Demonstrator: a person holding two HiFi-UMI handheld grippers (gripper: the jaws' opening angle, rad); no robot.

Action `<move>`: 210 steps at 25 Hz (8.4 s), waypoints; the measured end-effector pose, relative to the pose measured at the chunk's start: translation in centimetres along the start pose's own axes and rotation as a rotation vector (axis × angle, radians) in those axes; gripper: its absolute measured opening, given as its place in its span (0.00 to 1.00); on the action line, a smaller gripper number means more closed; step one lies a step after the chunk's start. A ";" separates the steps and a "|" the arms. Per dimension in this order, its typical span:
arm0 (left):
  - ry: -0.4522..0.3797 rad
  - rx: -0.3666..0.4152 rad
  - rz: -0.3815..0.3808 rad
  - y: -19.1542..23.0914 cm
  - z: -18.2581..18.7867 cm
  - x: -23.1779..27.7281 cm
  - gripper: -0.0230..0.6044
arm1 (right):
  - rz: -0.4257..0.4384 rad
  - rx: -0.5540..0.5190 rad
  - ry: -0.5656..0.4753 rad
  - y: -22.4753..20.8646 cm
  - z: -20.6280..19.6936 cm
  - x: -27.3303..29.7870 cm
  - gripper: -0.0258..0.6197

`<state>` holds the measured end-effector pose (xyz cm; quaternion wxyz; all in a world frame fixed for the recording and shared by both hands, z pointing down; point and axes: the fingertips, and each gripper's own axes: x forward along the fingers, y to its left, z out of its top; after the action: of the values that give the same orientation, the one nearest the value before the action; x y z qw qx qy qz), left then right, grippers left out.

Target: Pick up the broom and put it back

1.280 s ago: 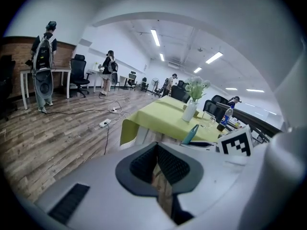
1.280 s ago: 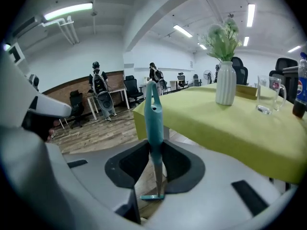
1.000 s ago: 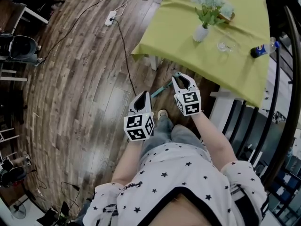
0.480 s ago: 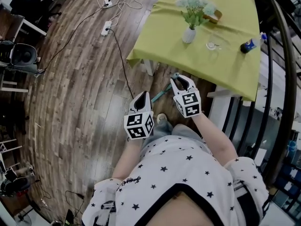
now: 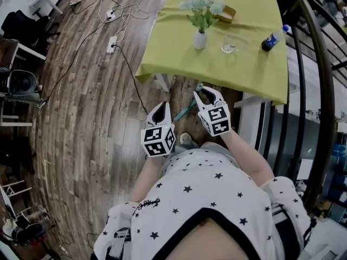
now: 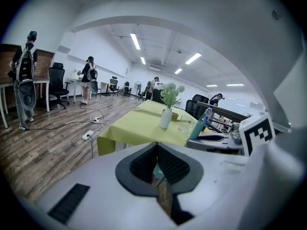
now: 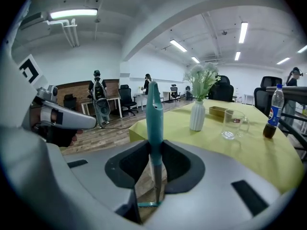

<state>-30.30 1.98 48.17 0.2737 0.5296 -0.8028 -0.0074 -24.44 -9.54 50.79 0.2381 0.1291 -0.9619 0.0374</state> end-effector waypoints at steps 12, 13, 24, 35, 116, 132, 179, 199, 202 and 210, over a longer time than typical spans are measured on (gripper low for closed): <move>0.061 0.094 -0.127 -4.8 -0.5 2.1 0.06 | -0.137 0.075 -0.033 -3.7 -0.1 -5.6 0.16; 0.065 0.101 -0.139 -5.3 -0.6 2.3 0.06 | -0.150 0.081 -0.036 -4.1 -0.2 -6.1 0.16; 0.100 0.166 -0.275 -12.1 -1.5 3.5 0.06 | -0.302 0.135 -0.053 -8.4 -1.9 -12.1 0.16; 0.145 0.232 -0.392 -18.8 -3.5 4.2 0.06 | -0.443 0.202 -0.049 -12.0 -5.0 -19.1 0.16; 0.341 0.334 -0.576 -32.3 -15.4 10.1 0.06 | -0.741 0.481 0.078 -24.0 -25.3 -24.3 0.16; 0.380 0.335 -0.588 -31.7 -15.9 13.0 0.06 | -0.759 0.534 0.077 -28.1 -26.5 -21.7 0.16; 0.448 0.337 -0.586 -31.1 -17.5 14.8 0.06 | -0.787 0.560 0.155 -35.9 -28.6 -17.9 0.29; 0.394 0.326 -0.581 -32.3 -16.3 13.5 0.06 | -0.777 0.557 0.072 -33.3 -25.7 -21.0 0.32; 0.383 0.323 -0.585 -32.7 -15.9 12.6 0.06 | -0.774 0.557 0.047 -32.3 -24.7 -22.2 0.32; 0.354 0.320 -0.592 -33.3 -15.3 10.1 0.06 | -0.757 0.564 -0.020 -29.5 -22.0 -24.8 0.32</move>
<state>1.79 -17.06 55.50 0.3081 0.7678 -0.5463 0.1308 14.46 -29.35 58.93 0.1814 0.5306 -0.8017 0.2067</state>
